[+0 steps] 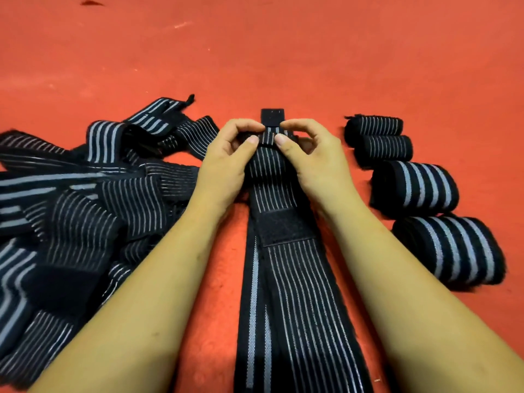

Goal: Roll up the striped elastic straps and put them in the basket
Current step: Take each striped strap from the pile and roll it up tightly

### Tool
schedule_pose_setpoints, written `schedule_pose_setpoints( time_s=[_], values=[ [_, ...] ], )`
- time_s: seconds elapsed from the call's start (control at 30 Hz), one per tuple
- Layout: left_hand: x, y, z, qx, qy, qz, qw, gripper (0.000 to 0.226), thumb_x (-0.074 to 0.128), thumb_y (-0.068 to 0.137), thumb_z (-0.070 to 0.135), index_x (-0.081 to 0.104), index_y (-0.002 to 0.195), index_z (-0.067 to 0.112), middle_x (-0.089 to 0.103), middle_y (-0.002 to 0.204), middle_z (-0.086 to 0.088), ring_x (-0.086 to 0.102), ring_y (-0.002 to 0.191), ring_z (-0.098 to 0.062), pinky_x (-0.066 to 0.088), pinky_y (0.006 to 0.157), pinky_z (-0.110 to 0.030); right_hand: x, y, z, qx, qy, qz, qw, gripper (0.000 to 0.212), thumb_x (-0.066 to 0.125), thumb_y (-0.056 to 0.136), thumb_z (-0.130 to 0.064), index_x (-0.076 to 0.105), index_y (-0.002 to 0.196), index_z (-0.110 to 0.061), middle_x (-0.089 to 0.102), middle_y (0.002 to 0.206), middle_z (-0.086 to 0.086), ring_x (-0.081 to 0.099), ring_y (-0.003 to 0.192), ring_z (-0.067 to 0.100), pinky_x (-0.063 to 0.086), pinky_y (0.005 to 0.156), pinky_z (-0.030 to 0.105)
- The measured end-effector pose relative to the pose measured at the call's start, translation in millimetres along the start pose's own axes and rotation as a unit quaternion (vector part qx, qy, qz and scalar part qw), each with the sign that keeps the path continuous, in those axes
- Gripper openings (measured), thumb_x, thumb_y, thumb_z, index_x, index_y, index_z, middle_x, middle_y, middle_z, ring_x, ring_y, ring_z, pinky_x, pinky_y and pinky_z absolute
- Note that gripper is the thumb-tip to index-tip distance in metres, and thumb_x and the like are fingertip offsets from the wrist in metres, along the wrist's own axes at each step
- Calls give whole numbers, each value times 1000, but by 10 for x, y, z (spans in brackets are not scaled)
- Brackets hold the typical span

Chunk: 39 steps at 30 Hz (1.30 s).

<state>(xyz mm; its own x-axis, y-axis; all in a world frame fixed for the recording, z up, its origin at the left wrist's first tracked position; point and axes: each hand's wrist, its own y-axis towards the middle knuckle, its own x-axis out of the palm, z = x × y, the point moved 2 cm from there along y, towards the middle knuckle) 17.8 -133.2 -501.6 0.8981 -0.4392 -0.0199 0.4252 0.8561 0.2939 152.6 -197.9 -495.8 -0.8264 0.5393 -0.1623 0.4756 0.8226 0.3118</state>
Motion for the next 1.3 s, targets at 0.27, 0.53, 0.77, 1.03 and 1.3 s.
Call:
schedule_pose_setpoints(
  time_s=[0.27,0.53,0.77,1.03,1.3],
  values=[
    [46,-55,60,-59,69,-1,996,24,52,100,39,68,98,20,64,79,-8,58,71,-18,49,63,-33,-55,11,-9,-4,13,-13,1000,26,63,85,-3,65,87,-29,70,86,4,62,77,16,53,76,41],
    [17,11,73,-75,69,34,994,21,49,103,29,68,96,25,70,93,8,65,88,-5,50,82,-26,56,-8,-26,20,18,-51,998,22,58,89,-8,62,102,-26,68,102,-2,62,94,11,50,95,41],
    [30,-18,61,-17,115,-40,992,28,45,105,18,58,130,20,65,119,9,61,107,-1,47,98,-22,57,-35,-26,53,15,-31,998,26,54,94,-26,62,117,-16,70,111,4,66,105,20,50,99,48],
    [63,-41,93,-119,89,4,989,47,38,99,57,72,113,27,73,112,7,66,110,-10,45,106,-40,52,-35,-74,10,-5,-56,998,22,51,78,-11,55,89,-31,64,93,-7,57,88,13,49,89,48],
    [30,-64,94,-103,1,17,995,26,46,101,31,72,105,27,73,112,-1,67,109,-22,48,104,-50,82,-71,-119,81,53,-71,993,27,50,101,-42,59,108,-18,67,99,-1,61,88,8,51,85,32]
  ],
)
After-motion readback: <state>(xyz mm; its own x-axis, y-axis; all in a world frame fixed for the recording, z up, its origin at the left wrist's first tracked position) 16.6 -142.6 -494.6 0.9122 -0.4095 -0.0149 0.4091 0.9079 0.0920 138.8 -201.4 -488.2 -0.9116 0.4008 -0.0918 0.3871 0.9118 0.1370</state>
